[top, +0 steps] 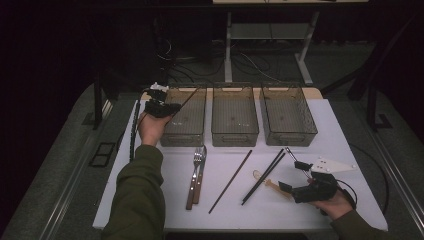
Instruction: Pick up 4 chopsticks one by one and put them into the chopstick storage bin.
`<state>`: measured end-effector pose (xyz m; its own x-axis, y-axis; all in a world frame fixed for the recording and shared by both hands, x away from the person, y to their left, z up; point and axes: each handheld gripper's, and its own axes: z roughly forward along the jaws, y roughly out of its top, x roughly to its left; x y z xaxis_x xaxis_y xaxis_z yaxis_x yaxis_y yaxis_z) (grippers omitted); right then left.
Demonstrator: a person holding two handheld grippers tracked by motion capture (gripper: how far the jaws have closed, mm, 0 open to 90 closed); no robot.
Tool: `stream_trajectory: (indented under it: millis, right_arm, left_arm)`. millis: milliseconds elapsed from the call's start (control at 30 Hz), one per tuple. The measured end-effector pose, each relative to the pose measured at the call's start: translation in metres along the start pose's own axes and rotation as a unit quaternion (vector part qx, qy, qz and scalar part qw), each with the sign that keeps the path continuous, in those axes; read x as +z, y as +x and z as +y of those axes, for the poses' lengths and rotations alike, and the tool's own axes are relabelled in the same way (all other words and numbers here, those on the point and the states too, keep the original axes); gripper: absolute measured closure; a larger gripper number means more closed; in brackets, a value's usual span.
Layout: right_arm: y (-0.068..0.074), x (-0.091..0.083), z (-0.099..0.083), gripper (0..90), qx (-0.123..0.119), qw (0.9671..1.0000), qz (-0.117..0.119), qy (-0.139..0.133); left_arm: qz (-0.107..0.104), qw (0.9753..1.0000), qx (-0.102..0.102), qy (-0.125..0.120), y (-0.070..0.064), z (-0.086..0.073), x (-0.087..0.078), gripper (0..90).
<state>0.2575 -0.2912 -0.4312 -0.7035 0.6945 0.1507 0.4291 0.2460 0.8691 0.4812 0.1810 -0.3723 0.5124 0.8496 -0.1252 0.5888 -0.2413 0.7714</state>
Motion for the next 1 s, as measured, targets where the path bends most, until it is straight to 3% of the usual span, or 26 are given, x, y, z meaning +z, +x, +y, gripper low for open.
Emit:
stream_trajectory:
  millis: [167,233,333,667,833,1000]
  right_arm:
    - [0.0,-0.001,0.0,3.1,0.001,1.0,0.0,0.001]
    - [0.0,-0.001,0.0,3.1,0.001,1.0,-0.001,0.0]
    - [0.0,-0.001,0.0,3.1,0.001,1.0,-0.001,0.0]
    - [-0.001,-0.001,0.0,3.1,0.002,1.0,-0.003,0.0]
    - [0.0,-0.001,0.0,3.1,-0.001,1.0,-0.002,0.002]
    - [0.0,-0.001,0.0,3.1,-0.001,1.0,-0.004,0.002]
  left_arm:
    - [0.012,0.9999,-0.002,0.001,0.001,-0.001,0.008,85.1]
    - [0.024,0.9997,0.01,0.001,0.0,-0.002,0.009,84.2]
    - [0.033,0.9993,0.019,0.002,-0.001,-0.002,0.009,74.8]
    - [0.016,0.9996,0.023,-0.002,-0.006,0.0,-0.001,62.3]
    - [-0.008,0.9997,0.019,-0.014,-0.013,-0.001,-0.011,56.5]
    - [-0.009,0.9993,0.036,-0.002,-0.023,-0.003,-0.019,51.3]
